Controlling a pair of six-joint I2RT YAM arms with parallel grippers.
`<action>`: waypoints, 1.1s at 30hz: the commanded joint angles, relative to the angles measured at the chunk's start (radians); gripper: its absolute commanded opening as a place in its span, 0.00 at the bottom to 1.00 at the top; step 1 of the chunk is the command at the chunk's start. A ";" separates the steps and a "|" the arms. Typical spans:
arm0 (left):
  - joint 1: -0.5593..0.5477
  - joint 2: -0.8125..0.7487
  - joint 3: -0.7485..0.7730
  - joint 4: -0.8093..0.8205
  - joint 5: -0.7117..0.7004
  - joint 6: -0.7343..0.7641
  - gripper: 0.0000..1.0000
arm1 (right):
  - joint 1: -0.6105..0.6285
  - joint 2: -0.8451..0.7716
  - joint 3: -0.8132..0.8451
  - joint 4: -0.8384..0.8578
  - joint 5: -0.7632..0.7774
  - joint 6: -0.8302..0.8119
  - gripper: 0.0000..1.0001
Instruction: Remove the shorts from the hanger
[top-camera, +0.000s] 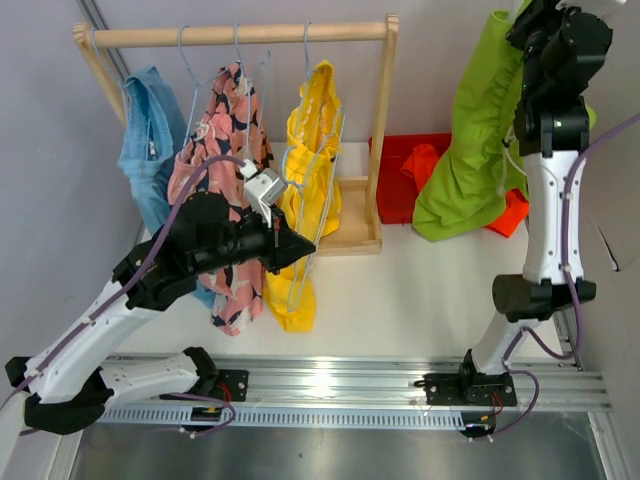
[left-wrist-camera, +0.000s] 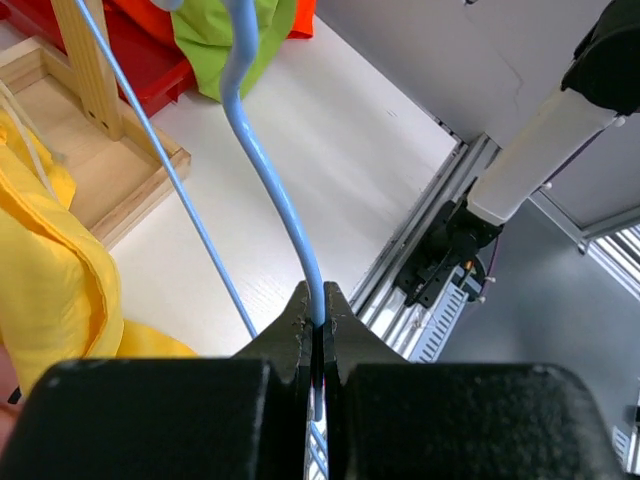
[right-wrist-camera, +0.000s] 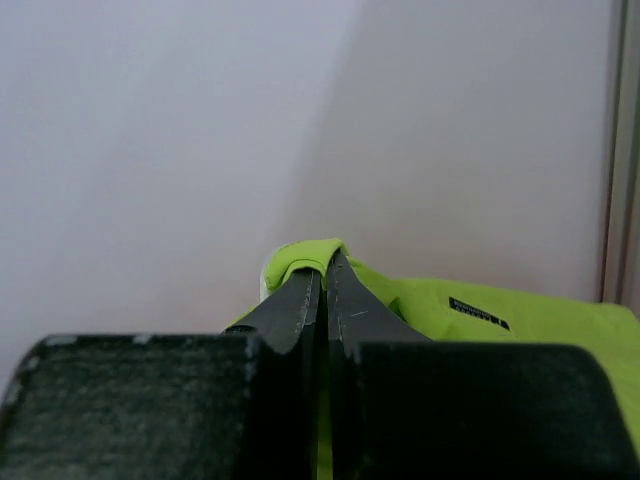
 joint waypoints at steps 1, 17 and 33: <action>-0.007 0.045 0.033 0.036 -0.047 0.031 0.00 | -0.079 0.043 -0.039 0.202 -0.133 0.154 0.00; 0.120 0.558 0.612 0.003 -0.214 0.115 0.00 | -0.109 -0.024 -0.995 0.437 -0.129 0.292 0.99; 0.270 0.918 1.113 -0.043 -0.066 0.058 0.00 | -0.093 -0.669 -1.659 0.457 -0.159 0.382 0.99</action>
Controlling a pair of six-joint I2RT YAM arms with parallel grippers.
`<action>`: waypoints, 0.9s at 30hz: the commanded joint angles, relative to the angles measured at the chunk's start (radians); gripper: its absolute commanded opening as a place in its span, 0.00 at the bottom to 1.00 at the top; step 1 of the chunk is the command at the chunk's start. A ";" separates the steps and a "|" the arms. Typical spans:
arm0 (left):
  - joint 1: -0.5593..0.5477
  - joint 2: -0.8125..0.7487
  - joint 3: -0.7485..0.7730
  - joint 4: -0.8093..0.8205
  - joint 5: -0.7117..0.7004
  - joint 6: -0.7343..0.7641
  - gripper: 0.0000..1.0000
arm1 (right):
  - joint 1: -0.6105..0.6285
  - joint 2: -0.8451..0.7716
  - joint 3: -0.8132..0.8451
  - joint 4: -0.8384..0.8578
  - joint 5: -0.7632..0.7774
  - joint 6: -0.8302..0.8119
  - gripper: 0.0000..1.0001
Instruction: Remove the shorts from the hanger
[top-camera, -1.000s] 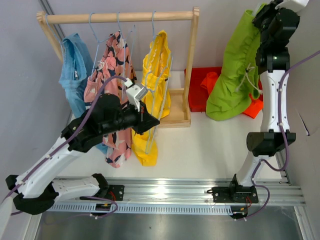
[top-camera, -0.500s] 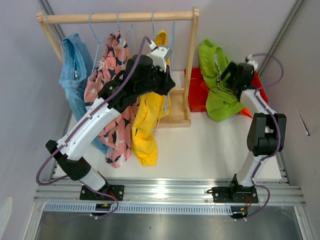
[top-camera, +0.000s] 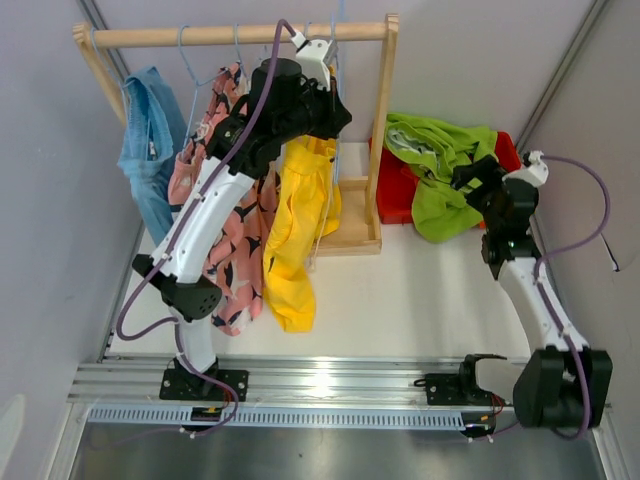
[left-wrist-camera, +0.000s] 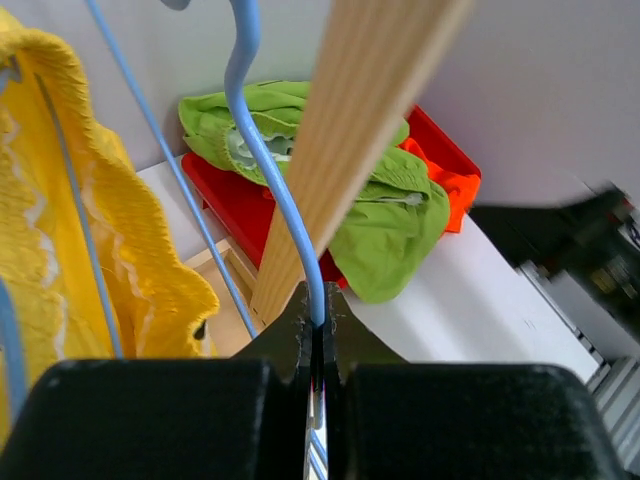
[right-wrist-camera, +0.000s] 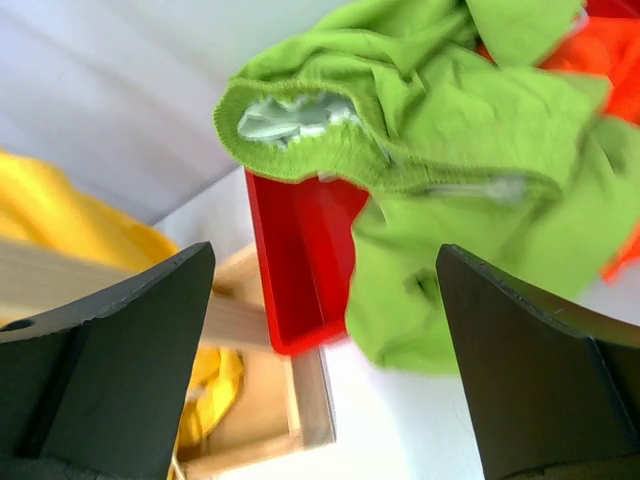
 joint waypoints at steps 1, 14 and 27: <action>0.048 0.038 0.066 0.085 0.062 -0.035 0.00 | 0.002 -0.138 -0.115 -0.010 0.009 0.015 0.99; 0.100 0.105 0.064 0.130 0.185 -0.136 0.03 | 0.065 -0.505 -0.281 -0.147 -0.017 0.061 0.99; -0.004 -0.188 -0.141 -0.040 0.081 -0.035 0.68 | 0.136 -0.583 -0.264 -0.259 0.022 0.074 0.99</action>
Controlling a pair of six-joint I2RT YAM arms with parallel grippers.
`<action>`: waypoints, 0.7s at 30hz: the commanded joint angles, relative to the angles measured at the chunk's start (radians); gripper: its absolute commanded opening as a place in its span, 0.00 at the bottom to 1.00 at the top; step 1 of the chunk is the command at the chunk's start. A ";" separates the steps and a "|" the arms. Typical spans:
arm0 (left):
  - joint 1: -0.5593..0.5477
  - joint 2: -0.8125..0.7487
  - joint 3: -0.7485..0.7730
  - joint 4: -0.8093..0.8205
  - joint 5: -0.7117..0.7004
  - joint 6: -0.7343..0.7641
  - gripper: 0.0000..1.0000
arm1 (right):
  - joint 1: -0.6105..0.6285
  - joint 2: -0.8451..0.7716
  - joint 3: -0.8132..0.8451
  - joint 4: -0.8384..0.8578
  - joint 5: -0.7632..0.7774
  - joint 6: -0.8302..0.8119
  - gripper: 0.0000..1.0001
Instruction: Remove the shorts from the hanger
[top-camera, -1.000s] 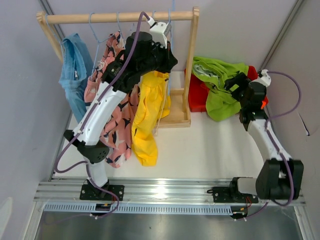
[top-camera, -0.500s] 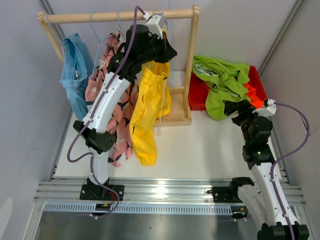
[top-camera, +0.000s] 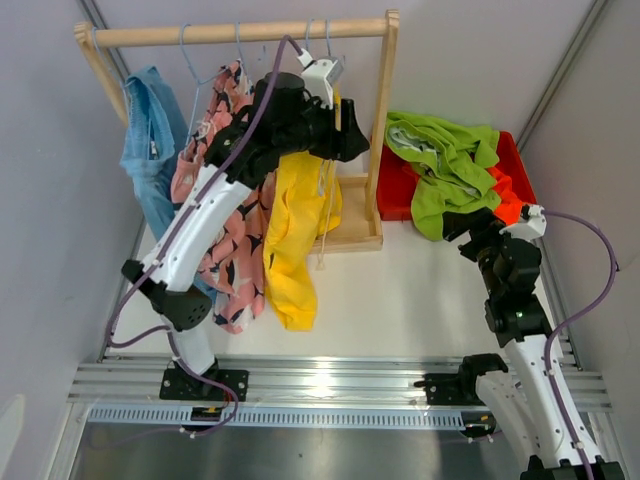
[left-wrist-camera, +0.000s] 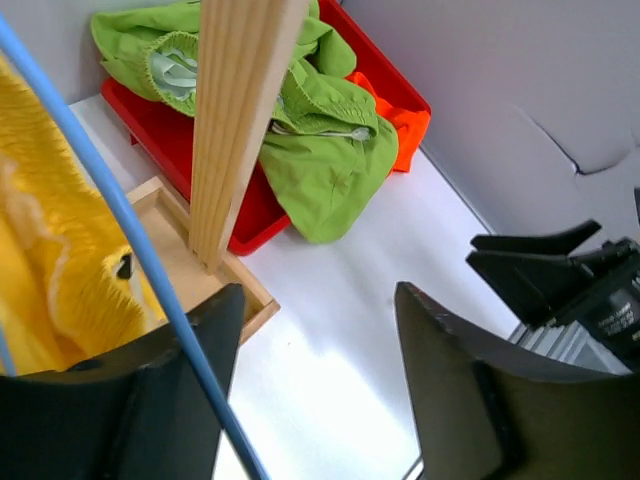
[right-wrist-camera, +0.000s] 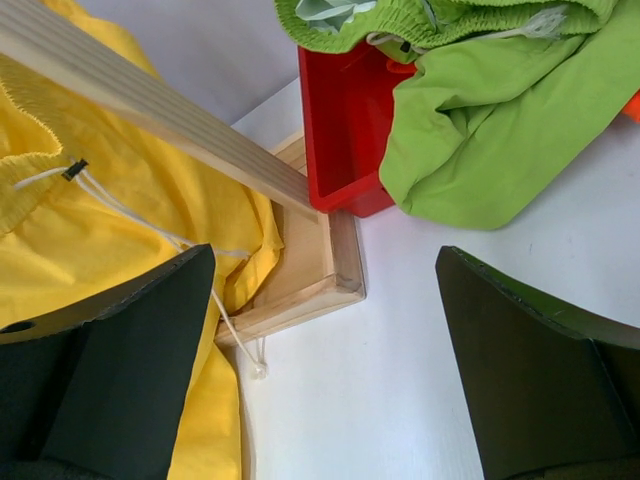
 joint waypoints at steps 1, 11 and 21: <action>-0.015 -0.167 -0.012 -0.058 -0.052 0.038 0.70 | 0.025 -0.045 0.021 -0.033 0.037 0.011 1.00; -0.021 -0.385 -0.029 -0.140 -0.226 0.125 0.84 | 0.072 -0.123 0.028 -0.115 0.082 0.008 0.99; 0.023 -0.347 -0.084 -0.057 -0.345 0.191 0.81 | 0.085 -0.152 0.056 -0.167 0.096 -0.010 0.99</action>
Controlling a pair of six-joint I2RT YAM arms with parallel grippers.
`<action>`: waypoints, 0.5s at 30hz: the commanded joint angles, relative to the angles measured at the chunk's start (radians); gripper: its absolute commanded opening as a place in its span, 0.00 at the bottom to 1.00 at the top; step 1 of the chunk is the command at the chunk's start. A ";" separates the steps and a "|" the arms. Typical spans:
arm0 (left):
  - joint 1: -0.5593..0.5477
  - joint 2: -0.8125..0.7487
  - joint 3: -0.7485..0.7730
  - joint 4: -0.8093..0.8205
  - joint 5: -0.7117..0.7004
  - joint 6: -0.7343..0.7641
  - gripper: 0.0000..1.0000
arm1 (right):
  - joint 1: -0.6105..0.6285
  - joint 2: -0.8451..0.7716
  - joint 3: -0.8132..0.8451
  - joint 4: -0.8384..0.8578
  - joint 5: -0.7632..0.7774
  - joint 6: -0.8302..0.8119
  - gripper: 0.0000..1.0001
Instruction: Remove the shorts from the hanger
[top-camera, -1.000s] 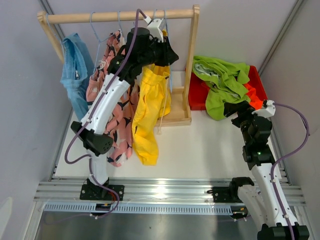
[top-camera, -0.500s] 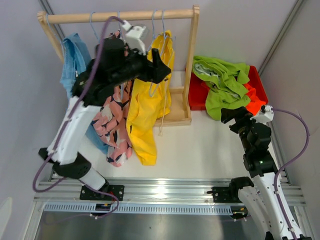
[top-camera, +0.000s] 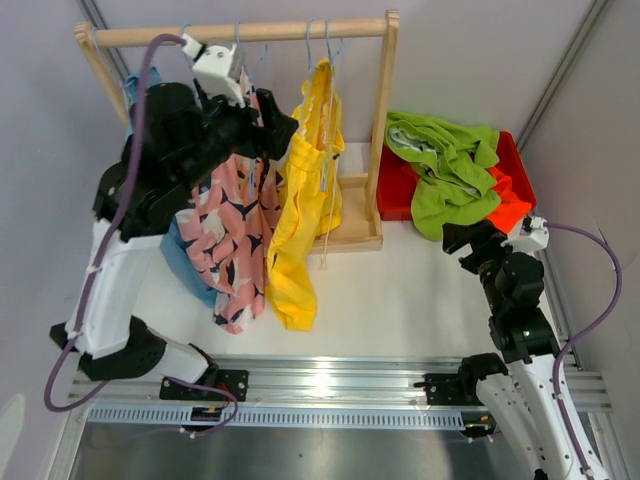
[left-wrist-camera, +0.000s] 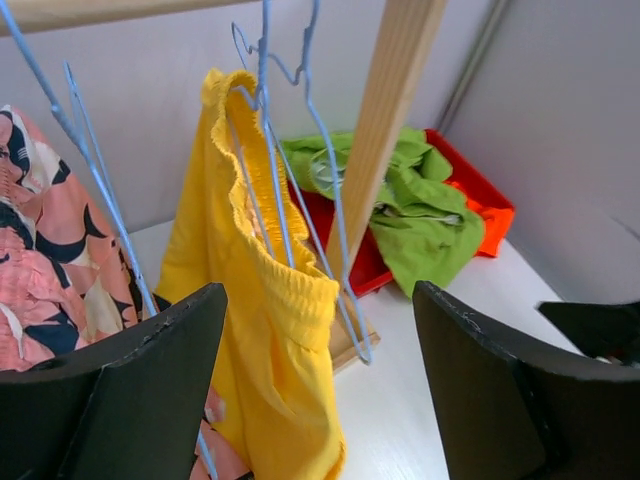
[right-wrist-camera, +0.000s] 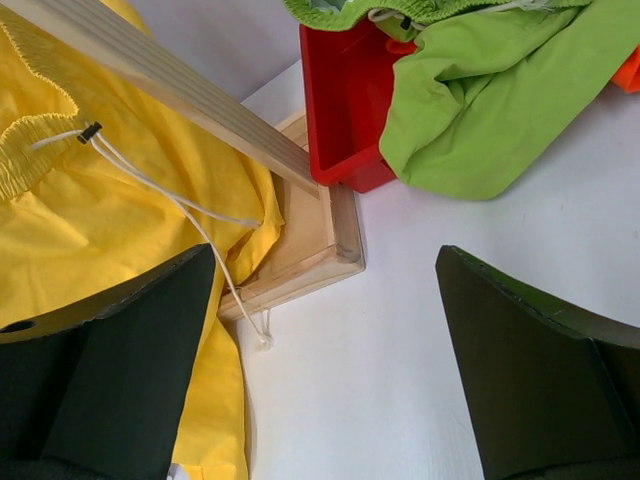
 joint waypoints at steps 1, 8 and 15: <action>0.035 0.083 0.001 0.038 -0.052 0.048 0.81 | 0.006 -0.025 0.050 -0.024 0.030 -0.013 0.99; 0.075 0.203 0.075 0.081 -0.020 0.032 0.79 | 0.007 -0.059 0.039 -0.060 0.051 -0.033 1.00; 0.104 0.275 0.112 0.100 -0.012 0.019 0.76 | 0.007 -0.078 0.012 -0.057 0.052 -0.036 0.99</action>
